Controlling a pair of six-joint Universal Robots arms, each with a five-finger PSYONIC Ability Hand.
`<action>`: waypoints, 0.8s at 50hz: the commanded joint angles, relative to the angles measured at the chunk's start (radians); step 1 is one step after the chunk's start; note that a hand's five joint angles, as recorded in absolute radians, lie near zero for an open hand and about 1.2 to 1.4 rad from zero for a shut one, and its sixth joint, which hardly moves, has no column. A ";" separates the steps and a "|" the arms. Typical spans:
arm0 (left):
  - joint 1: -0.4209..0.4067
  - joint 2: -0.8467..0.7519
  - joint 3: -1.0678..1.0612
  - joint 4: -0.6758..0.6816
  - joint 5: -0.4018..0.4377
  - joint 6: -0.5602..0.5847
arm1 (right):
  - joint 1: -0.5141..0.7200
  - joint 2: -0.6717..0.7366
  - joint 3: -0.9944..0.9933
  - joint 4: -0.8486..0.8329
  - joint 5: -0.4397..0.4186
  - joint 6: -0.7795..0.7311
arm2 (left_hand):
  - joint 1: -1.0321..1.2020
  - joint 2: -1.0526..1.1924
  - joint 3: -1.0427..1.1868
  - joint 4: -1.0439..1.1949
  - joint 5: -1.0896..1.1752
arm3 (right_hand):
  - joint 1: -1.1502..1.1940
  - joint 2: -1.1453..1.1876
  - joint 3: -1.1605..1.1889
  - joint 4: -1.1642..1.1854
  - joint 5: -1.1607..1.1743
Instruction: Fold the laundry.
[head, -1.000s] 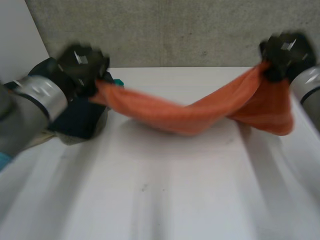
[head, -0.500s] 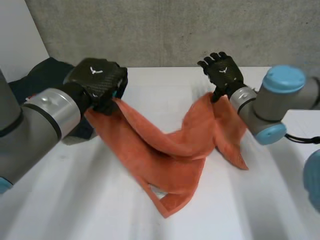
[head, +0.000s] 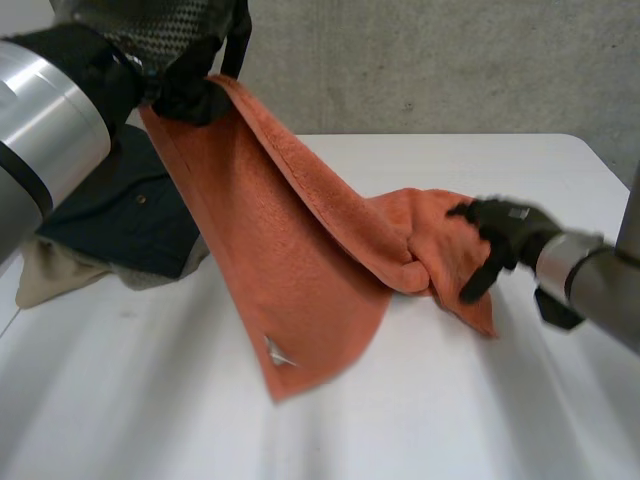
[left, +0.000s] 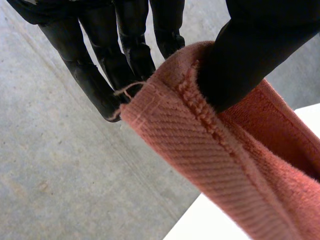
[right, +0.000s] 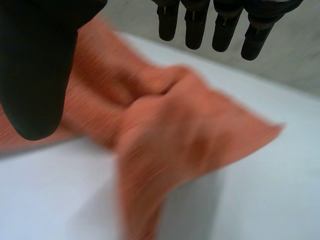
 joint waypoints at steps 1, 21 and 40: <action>-0.044 -0.013 0.082 -0.056 -0.010 -0.003 | 0.063 0.051 0.165 -0.183 -0.061 0.158 | 0.255 0.198 0.206 0.198 0.229 | -0.049 -0.031 -0.034 -0.034 -0.049; -0.034 -0.012 0.093 -0.064 -0.069 0.012 | 0.190 0.257 0.029 -0.445 0.292 0.270 | 0.255 0.198 0.206 0.198 0.229 | 1.173 1.191 1.188 1.187 1.173; 0.212 -0.346 -0.094 -0.039 0.151 0.092 | -0.085 -0.099 -0.012 0.051 -0.079 -0.681 | 0.255 0.198 0.206 0.198 0.229 | 1.173 1.191 1.188 1.187 1.173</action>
